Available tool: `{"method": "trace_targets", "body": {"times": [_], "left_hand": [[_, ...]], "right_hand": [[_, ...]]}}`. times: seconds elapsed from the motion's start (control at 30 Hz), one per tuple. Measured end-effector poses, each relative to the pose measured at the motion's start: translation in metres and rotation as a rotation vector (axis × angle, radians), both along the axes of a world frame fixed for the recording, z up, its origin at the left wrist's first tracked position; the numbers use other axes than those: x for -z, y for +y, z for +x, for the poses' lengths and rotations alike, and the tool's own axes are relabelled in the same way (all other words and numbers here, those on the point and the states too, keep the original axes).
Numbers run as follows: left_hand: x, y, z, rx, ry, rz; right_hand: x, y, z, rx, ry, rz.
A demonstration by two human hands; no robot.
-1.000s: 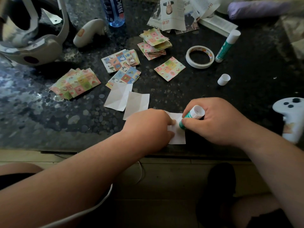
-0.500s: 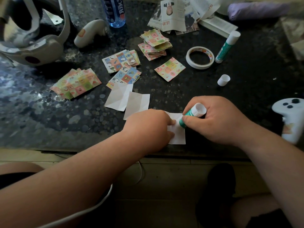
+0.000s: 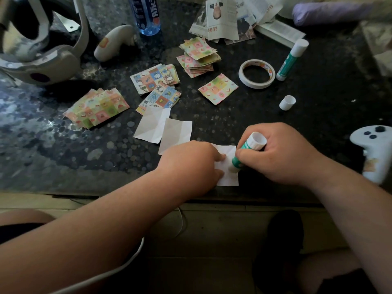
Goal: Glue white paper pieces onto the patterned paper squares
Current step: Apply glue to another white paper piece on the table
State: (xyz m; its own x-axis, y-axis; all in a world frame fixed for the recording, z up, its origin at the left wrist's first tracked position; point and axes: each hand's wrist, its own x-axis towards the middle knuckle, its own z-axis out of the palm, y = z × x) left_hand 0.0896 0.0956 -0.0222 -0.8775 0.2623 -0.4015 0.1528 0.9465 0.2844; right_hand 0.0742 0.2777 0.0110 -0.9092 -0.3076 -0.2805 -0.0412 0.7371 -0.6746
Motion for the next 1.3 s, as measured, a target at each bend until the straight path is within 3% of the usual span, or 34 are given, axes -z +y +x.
{"method": "trace_targets", "body": {"times": [0.17,0.33,0.57,0.7,0.93,1.17,1.3], "left_hand": [[0.002,0.0,0.001,-0.005,0.017,0.001],[0.007,-0.001,0.003,0.012,0.084,0.026],[0.014,-0.002,-0.001,0.042,0.245,0.12],[0.013,0.001,-0.006,-0.008,0.205,0.188],[0.005,0.006,-0.02,-0.074,0.067,0.12],[0.002,0.006,-0.015,-0.186,0.064,0.177],[-0.001,0.004,-0.002,-0.152,0.097,0.103]], "right_hand": [[0.003,0.0,0.002,0.003,0.029,0.01],[0.002,0.0,0.001,-0.078,-0.095,0.07],[-0.01,0.017,-0.008,0.083,0.024,-0.096],[-0.007,0.024,-0.011,0.168,0.091,-0.14],[-0.005,0.031,-0.011,0.163,0.116,-0.131],[-0.002,0.033,-0.012,0.196,0.104,-0.163],[-0.001,0.032,-0.011,0.197,0.1,-0.172]]}}
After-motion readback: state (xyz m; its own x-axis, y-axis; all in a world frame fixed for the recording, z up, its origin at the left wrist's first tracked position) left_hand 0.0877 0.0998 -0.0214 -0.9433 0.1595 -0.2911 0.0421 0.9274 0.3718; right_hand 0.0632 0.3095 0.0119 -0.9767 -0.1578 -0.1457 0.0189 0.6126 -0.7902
